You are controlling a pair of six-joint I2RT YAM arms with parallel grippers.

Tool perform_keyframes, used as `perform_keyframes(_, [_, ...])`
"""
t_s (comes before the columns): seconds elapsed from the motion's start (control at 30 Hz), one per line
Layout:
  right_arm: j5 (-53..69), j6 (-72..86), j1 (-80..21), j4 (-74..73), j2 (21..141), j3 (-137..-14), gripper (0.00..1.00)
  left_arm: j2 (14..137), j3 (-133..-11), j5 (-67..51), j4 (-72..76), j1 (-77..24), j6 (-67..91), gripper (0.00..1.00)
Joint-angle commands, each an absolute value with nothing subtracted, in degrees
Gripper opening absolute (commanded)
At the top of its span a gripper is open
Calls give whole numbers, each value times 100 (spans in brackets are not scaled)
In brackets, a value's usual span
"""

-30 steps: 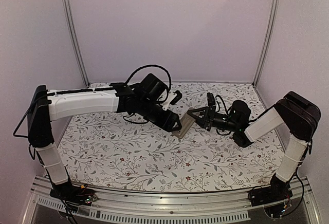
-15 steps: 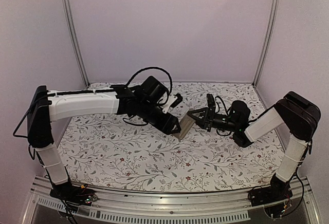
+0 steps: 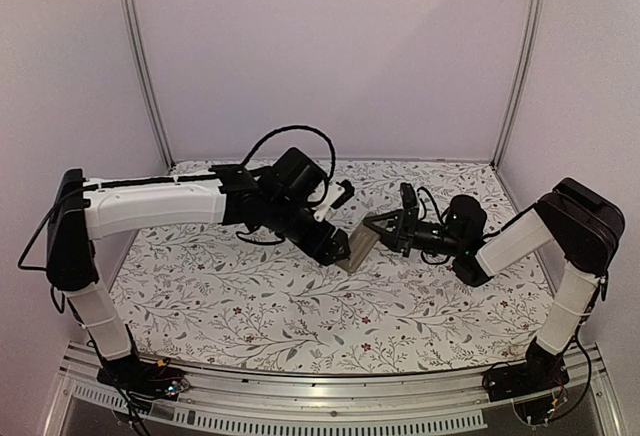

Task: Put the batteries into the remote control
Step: Press the battery cover on the remote control, then pass from the right arm to the left

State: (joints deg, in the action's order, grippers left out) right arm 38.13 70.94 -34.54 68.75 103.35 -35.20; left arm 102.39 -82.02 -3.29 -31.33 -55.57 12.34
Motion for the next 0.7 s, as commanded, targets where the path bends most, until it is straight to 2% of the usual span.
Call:
perform_keyframes(0.0, [3733, 6865, -3476, 6739, 10027, -3669, 0, 9683, -8013, -18, -3143, -5517, 1191, 87])
perform_keyframes(0.1, [3542, 6301, -3512, 5558, 9701, -3751, 0, 9561, -7964, -19, -2924, -5595, 1149, 99])
perform_keyframes(0.27, [3183, 5512, -3595, 4320, 9095, -3902, 0, 9910, -8194, -20, -3058, -5774, 1255, 100])
perform_keyframes(0.67, [2793, 4911, -3925, 3339, 8598, -4260, 1, 10455, -8486, -245, -2670, -5932, 1575, 98])
